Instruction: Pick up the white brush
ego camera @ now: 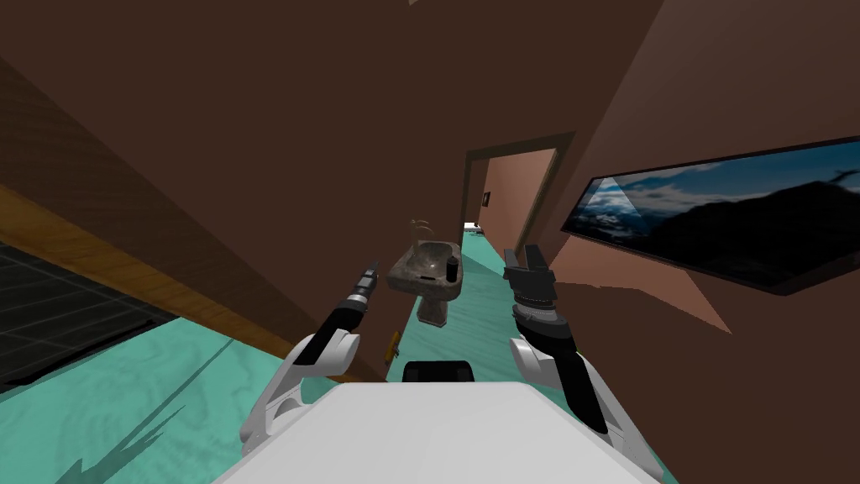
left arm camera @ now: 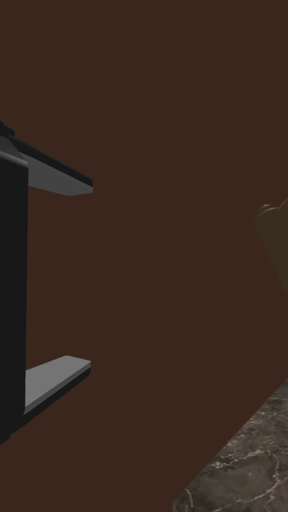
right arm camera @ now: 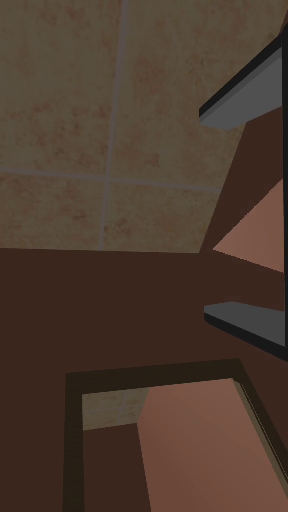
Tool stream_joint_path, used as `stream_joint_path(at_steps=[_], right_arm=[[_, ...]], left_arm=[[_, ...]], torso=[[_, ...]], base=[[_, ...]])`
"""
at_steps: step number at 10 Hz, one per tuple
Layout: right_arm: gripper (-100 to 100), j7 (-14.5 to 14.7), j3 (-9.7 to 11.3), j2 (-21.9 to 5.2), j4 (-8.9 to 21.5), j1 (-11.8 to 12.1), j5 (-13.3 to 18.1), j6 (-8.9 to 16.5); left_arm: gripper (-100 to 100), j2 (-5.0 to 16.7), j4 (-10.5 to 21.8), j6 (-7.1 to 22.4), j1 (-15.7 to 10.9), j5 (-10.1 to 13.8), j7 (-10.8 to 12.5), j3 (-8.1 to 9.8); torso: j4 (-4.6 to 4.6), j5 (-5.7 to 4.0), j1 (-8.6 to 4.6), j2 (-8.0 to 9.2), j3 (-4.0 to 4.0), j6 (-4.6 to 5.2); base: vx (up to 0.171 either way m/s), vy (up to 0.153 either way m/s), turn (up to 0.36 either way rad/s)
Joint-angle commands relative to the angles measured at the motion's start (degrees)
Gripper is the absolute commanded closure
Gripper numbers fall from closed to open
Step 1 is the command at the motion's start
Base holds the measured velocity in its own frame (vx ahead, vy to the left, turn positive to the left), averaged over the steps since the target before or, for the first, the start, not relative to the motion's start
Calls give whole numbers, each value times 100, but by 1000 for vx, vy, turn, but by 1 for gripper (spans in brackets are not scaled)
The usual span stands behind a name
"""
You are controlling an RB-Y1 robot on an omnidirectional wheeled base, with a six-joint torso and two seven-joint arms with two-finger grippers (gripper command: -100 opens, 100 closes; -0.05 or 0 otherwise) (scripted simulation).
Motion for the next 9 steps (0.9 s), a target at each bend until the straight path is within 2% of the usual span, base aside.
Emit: stream_joint_path(at_steps=[1, 9], right_arm=[[0, 0, 0, 0, 0, 0, 0, 0], [0, 0, 0, 0, 0, 0, 0, 0]], left_arm=[[-100, 16, -19, 205, -14, 10, 2, 11], [-100, 36, -97, 1400, -146, -1, -77, -11]], torso=[[0, 0, 0, 0, 0, 0], [0, 0, -2, 0, 0, 0]], base=[[25, -18, 4], [43, -26, -8]])
